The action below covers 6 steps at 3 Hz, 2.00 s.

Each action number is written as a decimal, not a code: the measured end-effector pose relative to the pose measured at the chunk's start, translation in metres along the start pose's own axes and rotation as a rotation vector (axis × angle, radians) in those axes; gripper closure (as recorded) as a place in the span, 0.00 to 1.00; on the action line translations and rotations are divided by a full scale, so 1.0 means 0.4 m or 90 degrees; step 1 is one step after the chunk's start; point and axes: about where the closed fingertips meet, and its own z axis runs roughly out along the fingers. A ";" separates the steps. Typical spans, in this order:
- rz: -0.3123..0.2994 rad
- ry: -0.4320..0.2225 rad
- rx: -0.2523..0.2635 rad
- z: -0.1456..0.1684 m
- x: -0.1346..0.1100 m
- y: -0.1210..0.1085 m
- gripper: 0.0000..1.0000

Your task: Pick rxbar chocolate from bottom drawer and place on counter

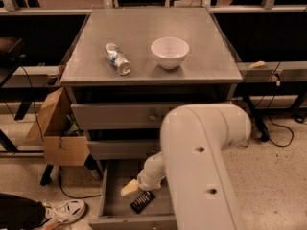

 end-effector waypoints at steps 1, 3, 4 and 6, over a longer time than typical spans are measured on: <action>0.072 -0.005 0.061 0.022 -0.003 -0.031 0.00; 0.113 -0.012 0.124 0.054 -0.037 -0.021 0.00; 0.075 -0.010 0.071 0.059 -0.034 -0.014 0.00; -0.069 -0.019 -0.055 0.141 -0.037 -0.011 0.00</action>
Offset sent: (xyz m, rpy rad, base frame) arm 0.0214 -0.0001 -0.0334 -0.2755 -0.0219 -0.3426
